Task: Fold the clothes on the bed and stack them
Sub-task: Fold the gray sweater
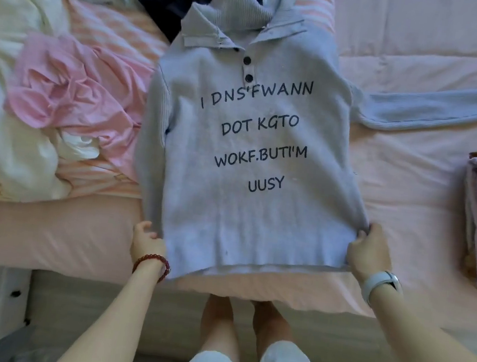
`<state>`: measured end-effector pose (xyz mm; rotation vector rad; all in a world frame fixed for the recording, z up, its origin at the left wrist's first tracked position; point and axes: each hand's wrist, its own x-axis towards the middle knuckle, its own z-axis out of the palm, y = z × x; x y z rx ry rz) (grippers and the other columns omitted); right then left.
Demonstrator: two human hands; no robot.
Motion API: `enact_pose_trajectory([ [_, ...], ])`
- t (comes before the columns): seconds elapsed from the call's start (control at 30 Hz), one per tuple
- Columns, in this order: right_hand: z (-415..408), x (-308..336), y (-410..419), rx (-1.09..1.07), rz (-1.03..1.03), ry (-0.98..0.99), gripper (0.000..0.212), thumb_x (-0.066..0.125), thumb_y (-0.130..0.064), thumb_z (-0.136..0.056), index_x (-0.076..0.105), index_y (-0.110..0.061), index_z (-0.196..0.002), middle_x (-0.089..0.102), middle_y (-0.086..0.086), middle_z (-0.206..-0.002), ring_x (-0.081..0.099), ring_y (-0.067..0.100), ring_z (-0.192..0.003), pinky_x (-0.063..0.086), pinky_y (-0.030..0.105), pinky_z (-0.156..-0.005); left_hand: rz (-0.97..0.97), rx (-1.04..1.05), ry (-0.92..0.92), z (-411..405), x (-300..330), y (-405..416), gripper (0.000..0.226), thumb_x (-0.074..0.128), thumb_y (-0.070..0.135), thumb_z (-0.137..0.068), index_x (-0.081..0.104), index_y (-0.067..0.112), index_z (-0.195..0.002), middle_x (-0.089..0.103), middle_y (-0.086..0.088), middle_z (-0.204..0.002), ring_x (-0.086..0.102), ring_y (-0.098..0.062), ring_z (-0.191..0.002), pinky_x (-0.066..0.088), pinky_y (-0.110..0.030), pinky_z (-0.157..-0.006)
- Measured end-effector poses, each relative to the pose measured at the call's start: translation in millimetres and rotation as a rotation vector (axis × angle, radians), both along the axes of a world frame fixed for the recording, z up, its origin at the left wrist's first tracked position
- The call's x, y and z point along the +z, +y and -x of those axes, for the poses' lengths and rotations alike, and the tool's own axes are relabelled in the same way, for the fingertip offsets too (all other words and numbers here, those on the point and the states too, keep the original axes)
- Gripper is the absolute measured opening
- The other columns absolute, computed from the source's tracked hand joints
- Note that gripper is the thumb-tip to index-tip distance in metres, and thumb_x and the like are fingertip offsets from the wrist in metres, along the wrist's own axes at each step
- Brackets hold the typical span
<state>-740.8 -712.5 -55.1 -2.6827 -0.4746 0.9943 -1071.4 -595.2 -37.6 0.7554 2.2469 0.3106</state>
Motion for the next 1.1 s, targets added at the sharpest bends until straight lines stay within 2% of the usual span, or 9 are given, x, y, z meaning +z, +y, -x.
enact_pose_trajectory([
  [0.07, 4, -11, -3, 0.007, 0.098, 0.055, 0.056, 0.049, -0.002, -0.083, 0.035, -0.006, -0.137, 0.037, 0.025, -0.135, 0.045, 0.044, -0.116, 0.037, 0.044, -0.095, 0.025, 0.042, 0.006, 4, -7, -3, 0.046, 0.038, -0.008, -0.088, 0.041, 0.006, -0.131, 0.052, -0.019, -0.128, 0.054, -0.036, -0.11, 0.044, -0.037, -0.087],
  [0.17, 20, -14, 3, 0.085, 0.189, -0.083, 0.069, 0.056, -0.003, -0.079, 0.028, -0.012, -0.142, 0.03, 0.019, -0.141, 0.037, 0.04, -0.125, 0.029, 0.045, -0.102, -0.02, -0.19, 0.119, -9, -9, -15, 0.049, 0.047, -0.002, -0.088, 0.038, 0.005, -0.135, 0.04, -0.022, -0.137, 0.046, -0.036, -0.119, 0.034, -0.037, -0.099],
  [0.33, 50, -24, 1, 0.649, -0.113, -0.28, 0.056, 0.041, -0.009, -0.073, 0.044, -0.014, -0.13, 0.05, 0.019, -0.127, 0.05, 0.039, -0.113, 0.042, 0.056, -0.09, 0.008, -0.998, 0.232, -41, -17, -44, 0.065, 0.053, 0.019, -0.091, 0.022, 0.021, -0.148, 0.008, -0.011, -0.156, 0.007, -0.03, -0.143, 0.02, -0.043, -0.112],
  [0.47, 55, -51, -16, 1.021, 0.038, -0.211, 0.074, 0.069, -0.006, -0.062, 0.045, -0.02, -0.13, 0.047, 0.019, -0.135, 0.036, 0.038, -0.124, 0.041, 0.067, -0.084, 0.271, -1.479, 0.307, -47, -44, -46, 0.075, 0.045, 0.045, -0.093, -0.008, 0.039, -0.147, -0.027, -0.005, -0.153, -0.026, -0.032, -0.139, 0.004, -0.056, -0.113],
  [0.53, 48, -56, -29, 1.112, 0.137, -0.189, 0.085, 0.074, -0.007, -0.058, 0.041, -0.024, -0.135, 0.041, 0.015, -0.142, 0.03, 0.039, -0.13, 0.041, 0.067, -0.083, 0.365, -1.511, 0.281, -40, -55, -49, 0.074, 0.044, 0.048, -0.093, -0.007, 0.041, -0.146, -0.03, -0.004, -0.152, -0.027, -0.032, -0.139, 0.006, -0.058, -0.112],
  [0.67, 37, -54, -45, 1.172, 0.195, -0.153, 0.086, 0.078, -0.004, -0.053, 0.05, -0.024, -0.132, 0.045, 0.014, -0.141, 0.043, 0.045, -0.125, 0.043, 0.066, -0.081, 0.382, -1.481, 0.231, -28, -59, -55, 0.063, 0.04, 0.038, -0.096, 0.003, 0.04, -0.148, -0.025, 0.001, -0.154, -0.023, -0.029, -0.141, 0.021, -0.047, -0.114],
  [0.8, 33, -35, -35, 1.108, 0.166, -0.047, 0.058, 0.043, -0.01, -0.091, 0.029, -0.026, -0.145, 0.009, 0.005, -0.157, 0.006, 0.033, -0.144, 0.023, 0.05, -0.11, 0.491, -1.467, 0.164, -37, -42, -36, 0.052, 0.039, 0.035, -0.097, 0.021, 0.037, -0.146, -0.011, -0.001, -0.158, -0.01, -0.028, -0.144, 0.02, -0.043, -0.113],
  [0.93, 31, -7, -6, 0.901, 0.055, 0.005, 0.044, 0.04, -0.014, -0.094, 0.044, -0.017, -0.137, 0.041, 0.007, -0.143, 0.038, 0.025, -0.131, 0.036, 0.031, -0.098, 0.525, -1.407, 0.136, -61, -14, 6, 0.041, 0.037, 0.034, -0.097, 0.043, 0.027, -0.138, 0.023, -0.007, -0.152, 0.025, -0.026, -0.138, 0.031, -0.039, -0.109],
  [1.1, 16, 29, 63, 0.619, -0.152, 0.037, 0.04, 0.04, -0.01, -0.094, 0.047, -0.012, -0.133, 0.048, 0.008, -0.133, 0.048, 0.026, -0.119, 0.036, 0.029, -0.089, 0.136, -1.377, 0.123, -114, 30, 68, 0.036, 0.037, 0.025, -0.098, 0.05, 0.016, -0.13, 0.042, -0.004, -0.136, 0.04, -0.021, -0.125, 0.041, -0.034, -0.096],
])
